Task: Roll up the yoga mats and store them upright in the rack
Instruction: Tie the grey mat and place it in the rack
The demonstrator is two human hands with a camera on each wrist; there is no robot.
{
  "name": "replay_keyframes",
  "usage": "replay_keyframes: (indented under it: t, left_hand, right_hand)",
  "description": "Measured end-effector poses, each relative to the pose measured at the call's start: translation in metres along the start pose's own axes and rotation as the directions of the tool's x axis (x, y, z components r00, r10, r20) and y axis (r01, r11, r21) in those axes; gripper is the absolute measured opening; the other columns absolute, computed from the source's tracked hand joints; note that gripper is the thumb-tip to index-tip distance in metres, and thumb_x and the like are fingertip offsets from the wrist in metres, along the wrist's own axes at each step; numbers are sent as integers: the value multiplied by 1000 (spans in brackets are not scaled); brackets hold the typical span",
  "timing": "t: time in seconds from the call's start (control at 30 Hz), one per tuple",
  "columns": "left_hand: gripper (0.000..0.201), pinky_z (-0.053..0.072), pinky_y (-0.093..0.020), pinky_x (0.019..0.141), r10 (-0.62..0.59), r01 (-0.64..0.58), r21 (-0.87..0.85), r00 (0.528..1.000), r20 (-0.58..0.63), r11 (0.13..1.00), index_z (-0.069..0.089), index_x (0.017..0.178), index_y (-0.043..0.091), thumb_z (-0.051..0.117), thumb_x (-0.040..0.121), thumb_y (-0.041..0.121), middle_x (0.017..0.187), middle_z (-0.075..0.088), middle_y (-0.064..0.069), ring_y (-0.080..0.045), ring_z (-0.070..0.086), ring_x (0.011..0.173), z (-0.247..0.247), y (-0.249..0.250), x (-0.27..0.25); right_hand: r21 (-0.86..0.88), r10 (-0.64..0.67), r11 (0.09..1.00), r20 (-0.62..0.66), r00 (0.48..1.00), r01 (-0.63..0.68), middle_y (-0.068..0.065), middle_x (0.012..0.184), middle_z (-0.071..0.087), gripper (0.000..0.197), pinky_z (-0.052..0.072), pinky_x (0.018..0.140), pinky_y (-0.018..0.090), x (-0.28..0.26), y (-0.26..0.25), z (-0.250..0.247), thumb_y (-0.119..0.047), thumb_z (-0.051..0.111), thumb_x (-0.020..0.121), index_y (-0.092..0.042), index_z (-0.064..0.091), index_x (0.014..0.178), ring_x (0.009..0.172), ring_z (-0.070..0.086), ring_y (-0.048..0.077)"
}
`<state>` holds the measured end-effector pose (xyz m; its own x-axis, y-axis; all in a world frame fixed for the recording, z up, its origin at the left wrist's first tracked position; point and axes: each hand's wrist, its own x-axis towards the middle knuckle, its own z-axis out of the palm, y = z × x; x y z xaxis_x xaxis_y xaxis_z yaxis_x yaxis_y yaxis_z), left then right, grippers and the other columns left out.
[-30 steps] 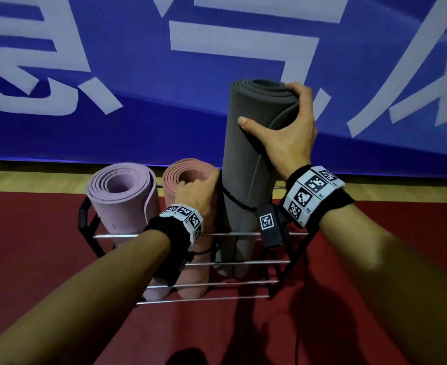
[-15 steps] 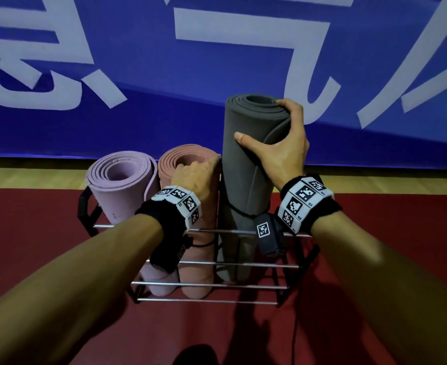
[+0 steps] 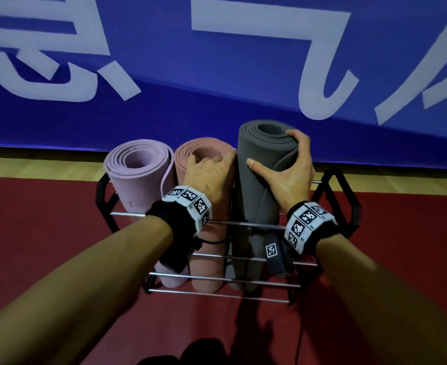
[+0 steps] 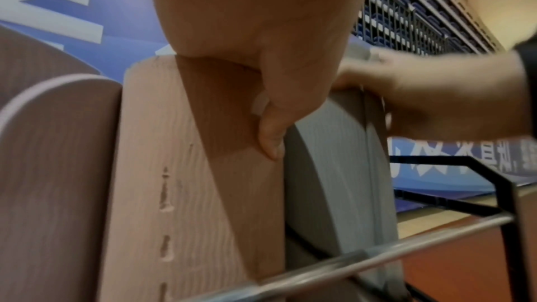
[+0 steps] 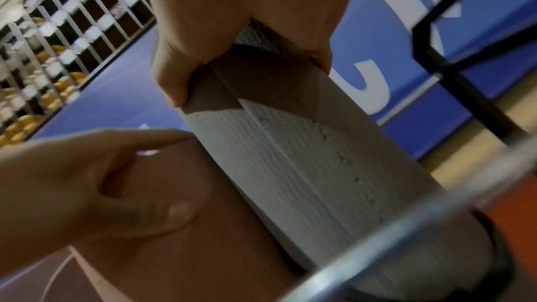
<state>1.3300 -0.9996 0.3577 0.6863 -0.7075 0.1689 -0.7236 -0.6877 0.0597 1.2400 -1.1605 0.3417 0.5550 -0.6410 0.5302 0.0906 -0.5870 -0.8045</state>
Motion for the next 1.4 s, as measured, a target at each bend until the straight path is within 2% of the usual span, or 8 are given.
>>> replay_keyframes:
  t: [0.2,0.37,0.5,0.57,0.77,1.03,1.23,1.4]
  left_hand:
    - [68,33,-49,98,30,-24,66,996,-86,998,26,147,23,57,87,36,123,61,-5,-31,57,116,8,-1,-5]
    - [63,25,-53,108,8,4,105,993,-120,995,32,142,22,57,86,41,122,61,-8,-35,53,115,12,-10,-17]
    - [70,25,-61,109,-61,69,101,995,-84,992,27,144,25,58,84,43,121,60,-9,-37,53,116,10,-8,-15]
    - [79,29,-60,108,-36,42,102,998,-56,994,17,150,26,59,84,39,122,60,-12,-38,53,117,7,-5,-14]
    - [104,26,-61,110,-3,-3,196,1000,31,981,-11,156,34,63,83,22,130,53,-17,-39,49,122,1,2,-11]
    - [109,28,-59,108,28,-29,169,1000,8,985,-7,155,38,67,80,11,125,54,-7,-34,49,119,5,-17,-6]
    - [92,33,-61,105,-19,33,223,998,-67,974,7,155,23,61,80,23,127,51,-17,-40,50,116,13,13,-20]
    - [90,27,-65,108,-64,90,202,989,-134,975,8,155,29,64,84,32,126,50,-17,-41,49,117,20,22,-30]
  right_hand:
    - [-28,4,1000,-23,1000,-5,-7,128,56,86,47,103,39,-23,22,10,-46,94,57,-36,46,127,120,53,14]
    - [-22,9,1000,6,1000,-9,-2,138,49,94,42,106,29,-36,29,18,-44,94,59,-34,41,135,127,47,15]
    - [4,112,994,57,992,-112,-1,160,29,134,31,117,31,-36,35,14,-47,96,55,-36,9,156,145,32,15]
    - [-33,254,967,131,958,-252,1,161,32,145,32,116,33,-40,45,8,-51,96,51,-37,-3,156,145,34,17]
    - [-335,508,852,346,789,-402,8,138,53,105,44,95,30,-32,56,-5,-34,98,56,-10,29,131,127,52,28]
    - [-435,478,840,307,823,-325,9,127,59,93,48,89,34,-39,54,-5,-45,98,53,-9,45,120,120,54,29]
    - [-550,498,784,282,820,-288,18,130,57,100,49,89,40,-50,47,-3,-49,95,56,-3,38,124,118,57,37]
    - [-403,452,853,253,855,-332,17,140,50,107,43,99,38,-57,31,-17,-39,95,62,-4,29,138,131,48,36]
